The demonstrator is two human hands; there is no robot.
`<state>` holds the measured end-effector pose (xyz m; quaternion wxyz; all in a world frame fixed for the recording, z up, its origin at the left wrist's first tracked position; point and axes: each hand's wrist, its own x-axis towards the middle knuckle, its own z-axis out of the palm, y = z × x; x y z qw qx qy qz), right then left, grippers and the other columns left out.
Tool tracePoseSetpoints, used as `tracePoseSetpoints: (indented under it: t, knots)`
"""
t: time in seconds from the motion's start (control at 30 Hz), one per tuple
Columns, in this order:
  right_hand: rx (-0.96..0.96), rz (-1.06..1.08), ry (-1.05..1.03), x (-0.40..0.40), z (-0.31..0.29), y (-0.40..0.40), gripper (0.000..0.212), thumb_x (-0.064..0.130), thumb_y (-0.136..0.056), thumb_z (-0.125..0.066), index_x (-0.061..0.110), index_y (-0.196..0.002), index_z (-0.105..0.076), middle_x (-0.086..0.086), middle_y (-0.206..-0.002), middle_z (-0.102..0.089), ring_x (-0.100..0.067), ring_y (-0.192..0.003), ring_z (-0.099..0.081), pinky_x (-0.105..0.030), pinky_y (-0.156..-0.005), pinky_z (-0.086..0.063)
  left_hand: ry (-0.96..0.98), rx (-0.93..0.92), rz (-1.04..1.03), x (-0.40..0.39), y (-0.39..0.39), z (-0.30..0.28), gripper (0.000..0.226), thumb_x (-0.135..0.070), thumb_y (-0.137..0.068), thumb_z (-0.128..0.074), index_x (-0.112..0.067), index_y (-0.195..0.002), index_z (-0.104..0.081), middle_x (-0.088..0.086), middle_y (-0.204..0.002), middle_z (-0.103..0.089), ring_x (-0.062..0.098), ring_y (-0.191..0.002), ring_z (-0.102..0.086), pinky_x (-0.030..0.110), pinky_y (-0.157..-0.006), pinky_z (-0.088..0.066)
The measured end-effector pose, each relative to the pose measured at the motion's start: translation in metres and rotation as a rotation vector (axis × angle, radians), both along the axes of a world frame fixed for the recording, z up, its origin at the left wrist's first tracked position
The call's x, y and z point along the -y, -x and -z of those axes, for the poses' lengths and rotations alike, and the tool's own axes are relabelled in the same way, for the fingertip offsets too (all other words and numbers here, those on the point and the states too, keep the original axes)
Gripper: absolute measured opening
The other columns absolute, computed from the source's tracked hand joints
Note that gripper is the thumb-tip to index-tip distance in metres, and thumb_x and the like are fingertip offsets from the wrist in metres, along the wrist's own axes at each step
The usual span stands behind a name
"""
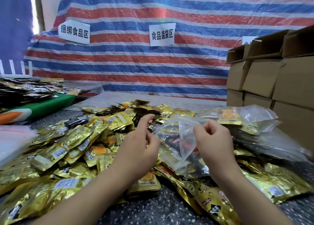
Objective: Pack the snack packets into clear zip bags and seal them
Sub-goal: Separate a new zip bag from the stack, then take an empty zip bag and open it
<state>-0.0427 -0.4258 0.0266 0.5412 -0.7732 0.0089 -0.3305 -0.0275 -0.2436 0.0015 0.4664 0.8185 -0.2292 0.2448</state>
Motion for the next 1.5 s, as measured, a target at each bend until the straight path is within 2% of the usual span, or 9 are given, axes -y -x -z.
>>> tracePoseSetpoints:
  t: [0.17, 0.33, 0.5, 0.67, 0.93, 1.17, 1.3, 1.43, 1.5]
  knots:
    - [-0.036, -0.03, -0.099, 0.0, 0.003, -0.003, 0.027, 0.01, -0.082, -0.056, 0.013, -0.061, -0.039, -0.006, -0.058, -0.038, -0.022, -0.053, -0.042, -0.041, -0.05, -0.043, -0.191, 0.315, -0.027, -0.004, 0.014, -0.008, 0.048, -0.036, -0.096, -0.037, -0.035, -0.144, -0.04, -0.01, -0.049, -0.045, 0.007, -0.043, -0.042, 0.02, -0.043, -0.027]
    - [-0.073, -0.09, -0.228, 0.002, 0.01, -0.01, 0.042, 0.006, -0.086, -0.056, 0.021, -0.051, -0.037, 0.004, -0.047, -0.039, -0.025, -0.053, -0.056, -0.034, -0.049, -0.042, -0.535, 0.306, 0.138, 0.004, 0.026, -0.007, 0.061, -0.075, -0.09, -0.023, -0.034, -0.112, -0.063, -0.01, -0.064, -0.063, -0.004, -0.054, -0.049, 0.024, -0.059, -0.049]
    - [-0.184, -0.17, -0.369, 0.004, 0.007, -0.01, 0.016, 0.008, -0.087, -0.054, 0.009, -0.072, -0.051, -0.017, -0.069, -0.054, -0.031, -0.059, -0.062, -0.04, -0.055, -0.051, -0.627, 0.254, 0.08, 0.008, 0.031, -0.007, 0.042, -0.086, -0.078, -0.031, -0.045, -0.085, -0.03, -0.024, -0.066, -0.047, -0.006, -0.061, -0.049, 0.014, -0.054, -0.038]
    - [-0.152, -0.116, -0.326, 0.009, 0.006, -0.012, 0.027, 0.016, -0.092, -0.056, 0.012, -0.066, -0.048, -0.003, -0.048, -0.048, -0.016, -0.044, -0.055, -0.032, -0.052, -0.043, -0.503, 0.262, -0.016, 0.002, 0.019, -0.003, 0.01, -0.035, -0.099, -0.048, -0.028, -0.093, -0.049, -0.012, -0.083, -0.063, 0.007, -0.072, -0.056, 0.032, -0.067, -0.05]
    - [-0.062, 0.007, -0.251, 0.02, -0.003, -0.015, 0.046, 0.037, -0.095, -0.049, 0.003, -0.065, -0.051, -0.014, -0.061, -0.047, -0.02, -0.053, -0.047, -0.032, -0.057, -0.041, -0.151, 0.236, -0.001, -0.017, -0.006, -0.009, 0.053, -0.062, -0.094, -0.039, -0.026, -0.055, -0.041, -0.013, -0.048, -0.04, 0.008, -0.048, -0.042, 0.022, -0.046, -0.027]
    - [-0.072, 0.168, 0.133, 0.045, 0.007, -0.031, 0.034, 0.026, -0.092, -0.052, 0.006, -0.064, -0.051, 0.006, -0.055, -0.049, -0.018, -0.053, -0.04, -0.028, -0.052, -0.029, 0.118, 0.14, 0.026, -0.028, -0.021, -0.008, 0.062, -0.052, -0.094, -0.044, -0.011, -0.048, -0.034, -0.01, -0.039, -0.027, 0.007, -0.037, -0.023, 0.046, -0.049, -0.044]
    - [-0.234, 0.118, 0.64, 0.041, 0.015, -0.036, 0.006, 0.029, -0.092, -0.06, 0.025, -0.089, -0.064, 0.008, -0.09, -0.065, -0.011, -0.081, -0.06, -0.026, -0.061, -0.044, 0.034, 0.112, 0.039, -0.028, -0.023, -0.001, 0.055, -0.039, -0.094, -0.049, -0.01, -0.049, -0.038, -0.01, -0.037, -0.029, 0.006, -0.036, -0.024, 0.042, -0.045, -0.042]
    - [-0.445, 0.14, 0.934, 0.037, 0.012, -0.043, 0.065, 0.064, -0.086, -0.059, 0.025, -0.138, -0.049, 0.0, -0.129, -0.055, -0.025, -0.118, -0.053, -0.041, -0.096, -0.048, -0.044, 0.097, 0.042, -0.029, -0.024, 0.001, 0.053, -0.039, -0.092, -0.048, -0.009, -0.05, -0.041, -0.009, -0.039, -0.033, 0.008, -0.038, -0.028, 0.033, -0.046, -0.035]
    - [-0.522, 0.142, 0.932, 0.039, 0.012, -0.043, 0.068, 0.062, -0.088, -0.057, 0.024, -0.144, -0.043, -0.003, -0.135, -0.054, -0.027, -0.121, -0.053, -0.042, -0.098, -0.048, -0.077, 0.094, 0.042, -0.029, -0.023, 0.001, 0.052, -0.041, -0.091, -0.048, -0.015, -0.047, -0.04, -0.01, -0.041, -0.034, 0.008, -0.039, -0.03, 0.029, -0.047, -0.027]
